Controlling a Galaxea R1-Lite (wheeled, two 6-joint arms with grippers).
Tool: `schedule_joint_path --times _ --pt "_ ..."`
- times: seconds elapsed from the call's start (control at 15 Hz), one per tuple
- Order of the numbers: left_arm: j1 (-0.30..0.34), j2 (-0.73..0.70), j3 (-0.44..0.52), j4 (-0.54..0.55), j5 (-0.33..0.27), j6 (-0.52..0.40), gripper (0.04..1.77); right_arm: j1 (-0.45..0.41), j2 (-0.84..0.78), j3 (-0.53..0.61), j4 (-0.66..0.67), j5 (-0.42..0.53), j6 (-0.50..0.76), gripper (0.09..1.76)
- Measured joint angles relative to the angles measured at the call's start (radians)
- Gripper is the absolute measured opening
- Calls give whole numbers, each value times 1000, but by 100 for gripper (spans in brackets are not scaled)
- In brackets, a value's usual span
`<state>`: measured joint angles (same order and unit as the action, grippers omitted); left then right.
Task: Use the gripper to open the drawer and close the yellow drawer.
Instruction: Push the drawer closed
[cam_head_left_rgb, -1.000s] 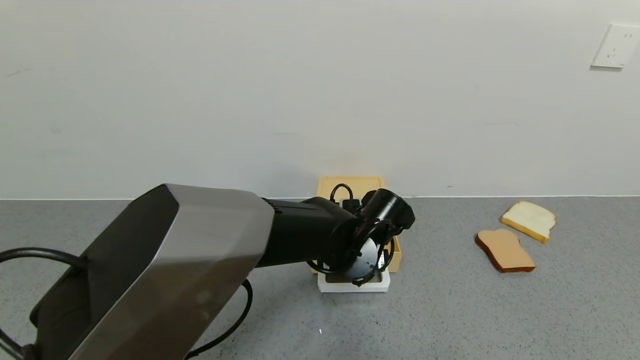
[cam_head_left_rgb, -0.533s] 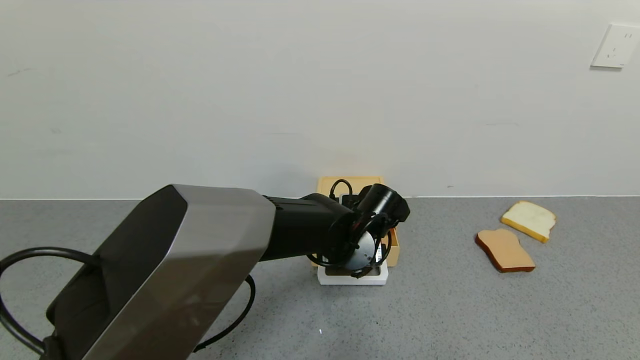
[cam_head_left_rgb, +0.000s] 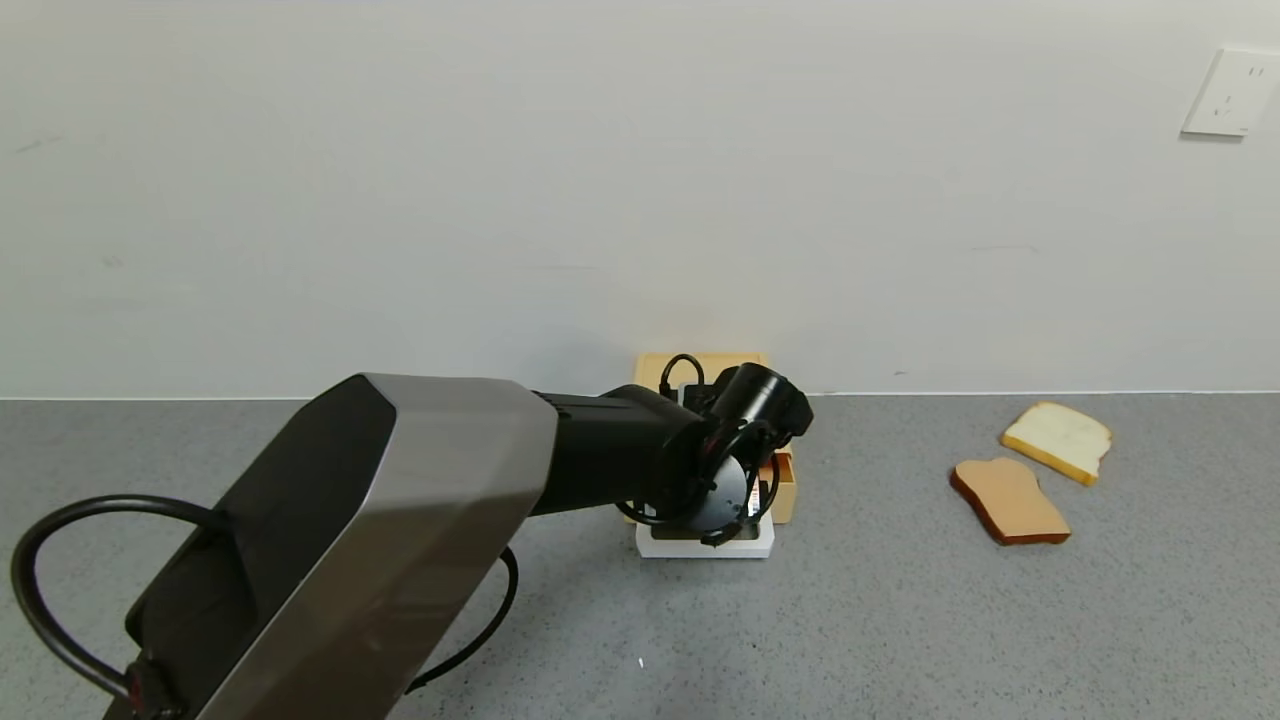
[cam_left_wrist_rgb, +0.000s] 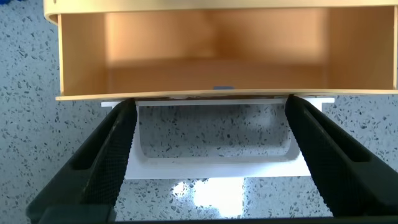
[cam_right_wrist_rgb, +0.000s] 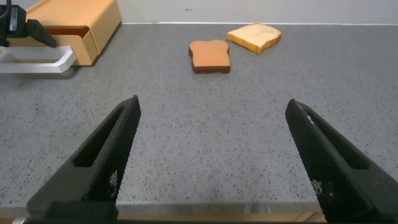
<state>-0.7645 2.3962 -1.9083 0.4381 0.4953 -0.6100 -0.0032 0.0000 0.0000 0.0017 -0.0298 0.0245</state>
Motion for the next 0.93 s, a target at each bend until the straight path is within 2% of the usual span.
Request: schedule_joint_path --times 0.93 --pt "31 36 -63 -26 11 49 172 0 0 0 0 0 0 171"
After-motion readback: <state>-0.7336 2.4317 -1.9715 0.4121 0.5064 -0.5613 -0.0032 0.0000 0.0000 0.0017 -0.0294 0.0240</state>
